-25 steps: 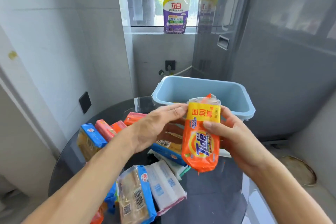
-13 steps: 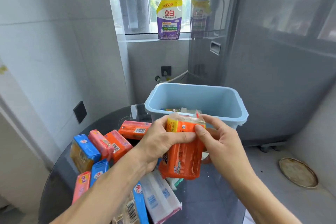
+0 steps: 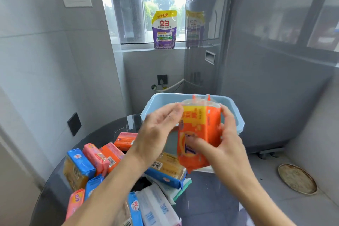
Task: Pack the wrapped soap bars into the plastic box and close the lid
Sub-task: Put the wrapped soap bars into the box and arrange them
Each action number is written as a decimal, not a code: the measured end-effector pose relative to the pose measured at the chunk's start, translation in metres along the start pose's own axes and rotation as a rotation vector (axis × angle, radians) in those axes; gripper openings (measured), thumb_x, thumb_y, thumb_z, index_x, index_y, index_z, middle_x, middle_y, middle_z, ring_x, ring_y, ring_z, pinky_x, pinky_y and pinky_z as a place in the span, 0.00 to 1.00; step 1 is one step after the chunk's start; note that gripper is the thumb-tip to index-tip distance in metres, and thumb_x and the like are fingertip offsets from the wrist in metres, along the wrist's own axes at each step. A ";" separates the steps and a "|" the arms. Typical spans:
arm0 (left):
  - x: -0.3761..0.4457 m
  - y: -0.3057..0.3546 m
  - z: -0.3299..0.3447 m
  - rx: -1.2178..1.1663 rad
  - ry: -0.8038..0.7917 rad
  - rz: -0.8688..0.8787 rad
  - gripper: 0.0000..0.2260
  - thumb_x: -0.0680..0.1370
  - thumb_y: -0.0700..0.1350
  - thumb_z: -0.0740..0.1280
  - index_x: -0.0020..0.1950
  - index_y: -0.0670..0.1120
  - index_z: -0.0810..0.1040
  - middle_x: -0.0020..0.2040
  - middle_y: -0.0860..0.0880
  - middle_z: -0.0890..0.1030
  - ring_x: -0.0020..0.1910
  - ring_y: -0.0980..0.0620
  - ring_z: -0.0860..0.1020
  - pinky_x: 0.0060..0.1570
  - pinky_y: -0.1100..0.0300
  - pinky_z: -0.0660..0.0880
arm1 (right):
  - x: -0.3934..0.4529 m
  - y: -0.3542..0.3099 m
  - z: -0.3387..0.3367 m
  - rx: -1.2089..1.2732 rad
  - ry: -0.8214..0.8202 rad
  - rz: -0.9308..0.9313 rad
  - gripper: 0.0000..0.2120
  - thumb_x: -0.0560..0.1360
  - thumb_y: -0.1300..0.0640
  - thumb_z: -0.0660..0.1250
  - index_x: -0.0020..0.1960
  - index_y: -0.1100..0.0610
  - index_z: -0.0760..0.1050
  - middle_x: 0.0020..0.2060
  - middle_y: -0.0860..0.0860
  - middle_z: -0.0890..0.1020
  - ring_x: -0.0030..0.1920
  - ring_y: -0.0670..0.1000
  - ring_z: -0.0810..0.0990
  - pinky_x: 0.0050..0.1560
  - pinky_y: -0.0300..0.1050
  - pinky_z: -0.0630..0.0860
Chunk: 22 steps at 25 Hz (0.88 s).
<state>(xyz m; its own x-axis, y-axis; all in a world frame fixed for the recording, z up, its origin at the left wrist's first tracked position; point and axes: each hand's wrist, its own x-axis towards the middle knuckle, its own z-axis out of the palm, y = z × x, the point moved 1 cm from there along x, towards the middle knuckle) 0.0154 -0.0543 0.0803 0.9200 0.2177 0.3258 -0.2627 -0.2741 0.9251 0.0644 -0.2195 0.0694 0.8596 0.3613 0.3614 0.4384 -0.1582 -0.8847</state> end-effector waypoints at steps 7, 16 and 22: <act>-0.004 -0.052 -0.016 1.071 0.110 0.228 0.17 0.71 0.49 0.76 0.58 0.49 0.79 0.50 0.52 0.80 0.51 0.49 0.76 0.61 0.51 0.75 | 0.028 0.005 -0.057 0.272 0.322 0.072 0.33 0.64 0.40 0.76 0.66 0.38 0.67 0.45 0.46 0.87 0.42 0.52 0.87 0.36 0.52 0.83; -0.012 -0.052 -0.008 1.077 0.172 0.349 0.14 0.68 0.40 0.77 0.41 0.50 0.72 0.37 0.54 0.75 0.35 0.53 0.71 0.37 0.60 0.72 | 0.107 0.015 -0.017 -1.058 0.096 -0.111 0.26 0.66 0.40 0.66 0.59 0.49 0.65 0.33 0.50 0.75 0.39 0.61 0.80 0.35 0.47 0.65; -0.010 -0.054 -0.004 1.086 0.168 0.360 0.15 0.67 0.41 0.77 0.42 0.50 0.72 0.37 0.53 0.75 0.36 0.53 0.71 0.39 0.61 0.68 | 0.129 0.065 0.005 -1.224 -0.165 0.035 0.18 0.71 0.41 0.67 0.46 0.54 0.67 0.46 0.53 0.84 0.48 0.58 0.82 0.37 0.47 0.67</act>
<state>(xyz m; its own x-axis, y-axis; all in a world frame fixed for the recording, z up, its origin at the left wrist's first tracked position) 0.0190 -0.0378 0.0275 0.7710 0.0634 0.6337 -0.0382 -0.9887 0.1453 0.2027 -0.1787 0.0575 0.8714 0.4368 0.2233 0.4487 -0.8937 -0.0028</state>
